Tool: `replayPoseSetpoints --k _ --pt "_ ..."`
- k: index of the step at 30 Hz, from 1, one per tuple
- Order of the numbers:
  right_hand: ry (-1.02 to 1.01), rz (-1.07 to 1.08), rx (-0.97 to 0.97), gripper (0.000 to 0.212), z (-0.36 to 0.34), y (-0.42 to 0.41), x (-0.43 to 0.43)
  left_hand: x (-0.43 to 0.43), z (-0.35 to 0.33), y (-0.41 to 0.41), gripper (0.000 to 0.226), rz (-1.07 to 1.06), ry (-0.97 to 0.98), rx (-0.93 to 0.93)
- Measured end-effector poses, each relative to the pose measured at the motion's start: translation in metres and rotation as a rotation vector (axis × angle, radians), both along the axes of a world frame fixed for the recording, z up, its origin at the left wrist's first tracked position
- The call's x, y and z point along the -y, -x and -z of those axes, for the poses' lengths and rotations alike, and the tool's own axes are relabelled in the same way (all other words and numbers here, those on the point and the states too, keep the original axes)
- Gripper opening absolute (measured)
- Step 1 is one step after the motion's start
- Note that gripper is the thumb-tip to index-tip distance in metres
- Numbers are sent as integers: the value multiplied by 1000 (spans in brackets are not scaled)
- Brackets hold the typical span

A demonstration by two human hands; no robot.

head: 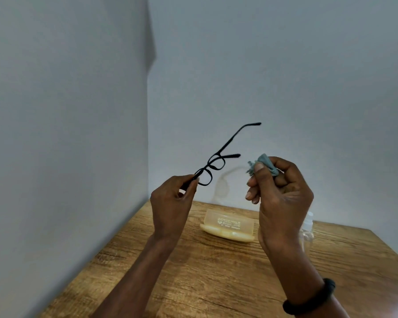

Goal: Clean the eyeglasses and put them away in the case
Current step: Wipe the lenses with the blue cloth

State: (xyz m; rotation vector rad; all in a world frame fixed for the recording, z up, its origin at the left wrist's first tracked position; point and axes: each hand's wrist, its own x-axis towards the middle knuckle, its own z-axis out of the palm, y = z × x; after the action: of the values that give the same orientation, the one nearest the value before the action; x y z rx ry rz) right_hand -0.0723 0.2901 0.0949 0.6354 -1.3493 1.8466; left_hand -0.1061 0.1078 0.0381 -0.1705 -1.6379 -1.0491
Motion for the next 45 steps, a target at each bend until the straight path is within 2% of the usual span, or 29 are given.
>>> replayPoseSetpoints --k 3,6,11,17,20,22,26,31,33,34,36,38,40,42,45 --pt "39 -129 142 12 6 8 -1 -4 -2 -1 13 8 -23 -3" --pt "-72 -268 279 21 18 13 8 -14 -1 -3 12 34 25 -2" --pt "-183 -333 338 27 30 13 22 -20 4 -6 16 60 126 -12" --pt "-341 -86 234 25 34 13 23 -27 2 -13 20 -88 455 -95" --pt "-414 49 156 31 36 14 22 -27 3 -13 9 -115 504 -127" --pt "-455 115 112 26 35 15 20 -28 3 -12 9 -118 508 -136" --pt "-523 126 85 10 30 19 12 -29 5 -9 11 -66 483 -92" --pt "-604 15 73 9 15 19 -8 -11 2 -3 39 33 523 102" --pt "-620 -98 105 8 8 19 -19 -3 3 2 36 59 442 156" --pt "-630 -161 125 8 6 20 -24 -1 4 5 31 75 340 182" --pt "-667 -269 163 9 3 19 -32 0 4 9 26 169 34 271" --pt "-717 -345 192 9 3 19 -34 3 3 12 26 384 -297 392" --pt "-763 -396 207 8 4 18 -34 9 1 12 29 565 -511 494" --pt "-799 -435 219 9 5 19 -33 14 1 12 30 680 -597 572" --pt "-820 -494 235 9 6 20 -34 19 3 14 37 794 -594 633"
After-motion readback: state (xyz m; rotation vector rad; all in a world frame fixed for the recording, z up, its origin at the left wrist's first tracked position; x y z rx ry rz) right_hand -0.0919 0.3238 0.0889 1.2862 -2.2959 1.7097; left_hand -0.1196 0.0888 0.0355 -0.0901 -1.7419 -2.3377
